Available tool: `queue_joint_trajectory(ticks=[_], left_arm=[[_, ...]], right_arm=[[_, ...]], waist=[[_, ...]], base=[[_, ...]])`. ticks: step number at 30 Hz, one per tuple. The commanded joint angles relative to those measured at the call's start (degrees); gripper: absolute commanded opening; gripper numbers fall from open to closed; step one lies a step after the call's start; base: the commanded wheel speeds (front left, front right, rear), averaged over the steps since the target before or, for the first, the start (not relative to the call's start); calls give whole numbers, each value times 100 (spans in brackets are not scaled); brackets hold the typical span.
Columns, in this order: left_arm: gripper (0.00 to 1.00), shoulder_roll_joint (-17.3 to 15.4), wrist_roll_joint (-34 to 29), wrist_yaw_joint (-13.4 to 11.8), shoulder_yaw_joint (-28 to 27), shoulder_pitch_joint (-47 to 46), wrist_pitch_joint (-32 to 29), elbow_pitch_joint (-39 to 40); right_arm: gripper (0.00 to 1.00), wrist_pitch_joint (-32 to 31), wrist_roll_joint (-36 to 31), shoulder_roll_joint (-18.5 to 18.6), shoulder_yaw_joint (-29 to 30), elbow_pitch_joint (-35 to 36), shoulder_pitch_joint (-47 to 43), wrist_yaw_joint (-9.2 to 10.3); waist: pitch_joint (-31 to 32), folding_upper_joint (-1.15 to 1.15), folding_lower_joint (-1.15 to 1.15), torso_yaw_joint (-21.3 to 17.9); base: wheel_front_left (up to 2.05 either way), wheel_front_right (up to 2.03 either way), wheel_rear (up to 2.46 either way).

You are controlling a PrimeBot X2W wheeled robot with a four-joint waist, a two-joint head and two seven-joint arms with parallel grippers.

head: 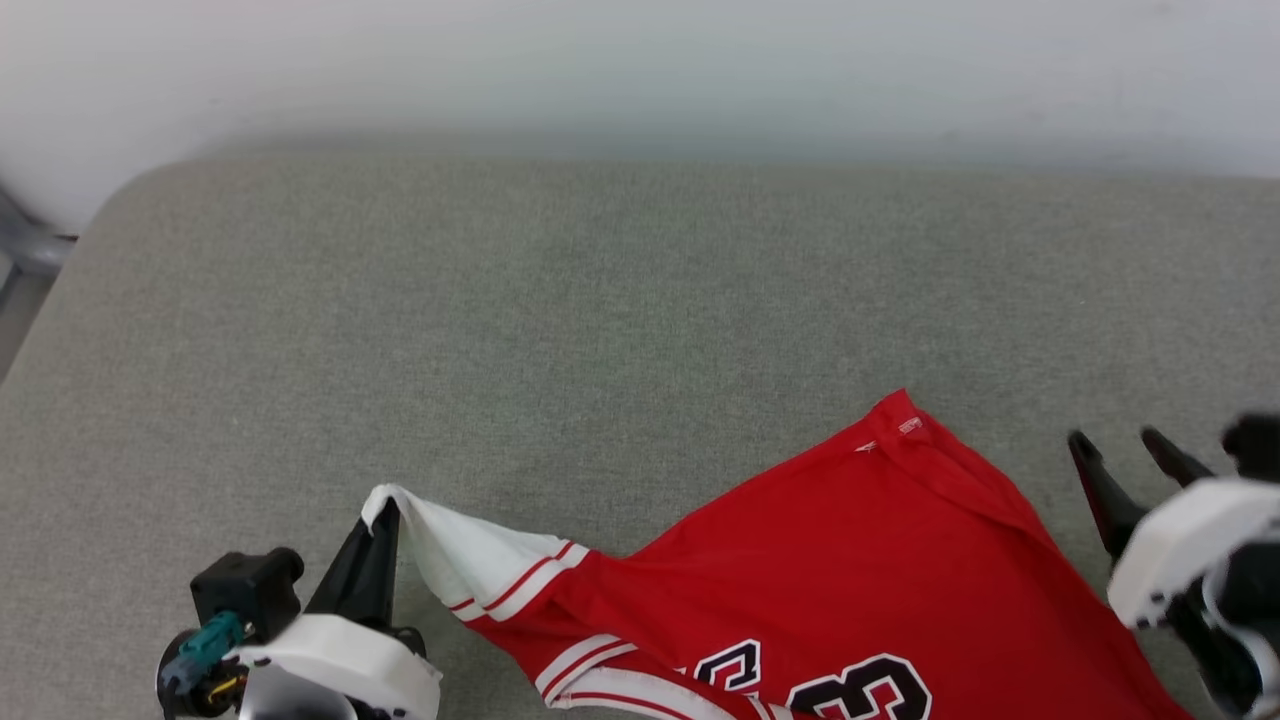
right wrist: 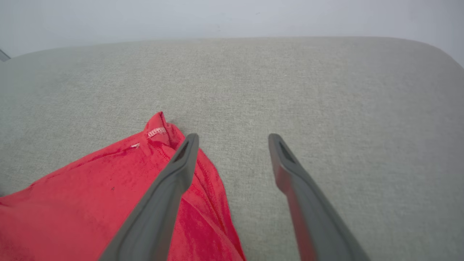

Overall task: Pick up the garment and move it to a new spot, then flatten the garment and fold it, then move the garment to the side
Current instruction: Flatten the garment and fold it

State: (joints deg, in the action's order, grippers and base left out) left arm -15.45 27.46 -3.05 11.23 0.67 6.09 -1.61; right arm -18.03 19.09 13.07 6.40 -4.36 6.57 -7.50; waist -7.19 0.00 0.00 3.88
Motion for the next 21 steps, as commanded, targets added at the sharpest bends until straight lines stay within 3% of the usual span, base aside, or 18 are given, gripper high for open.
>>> queue_joint_trajectory(ticks=[1, 3, 4, 8, 13, 21], left_arm=[[0, 13, -18, 31, 16, -116, 36, 42], [0, 26, -41, 51, 45, -237, 78, 93], [0, 59, -58, 112, 110, -425, 127, 114], [0, 115, -83, 196, 218, -640, 212, 114], [0, 200, -77, 279, 290, -869, 331, 61], [0, 268, -7, 364, 340, -1063, 493, -133]], right_arm=[[100, -168, 85, 132, -166, -54, 271, 2], [100, -796, 214, 427, -567, -183, 684, 2], [100, -1877, 460, 800, -1093, -267, 1310, 3], [100, -3033, 635, 1089, -1720, -217, 1958, 2], [100, -3846, 732, 1291, -2431, -317, 2543, 3], [100, -4496, 1010, 1434, -3209, -1093, 2746, 2]], waist=[[-229, 0, 0, 83], [-407, 0, 0, 140], [-637, 0, 0, 250], [-877, 0, 0, 407], [-1141, 0, 0, 552], [-1436, 0, 0, 676]], base=[[0, 0, 0], [0, 0, 0], [0, 0, 0], [0, 0, 0], [0, 0, 0], [0, 0, 0]])
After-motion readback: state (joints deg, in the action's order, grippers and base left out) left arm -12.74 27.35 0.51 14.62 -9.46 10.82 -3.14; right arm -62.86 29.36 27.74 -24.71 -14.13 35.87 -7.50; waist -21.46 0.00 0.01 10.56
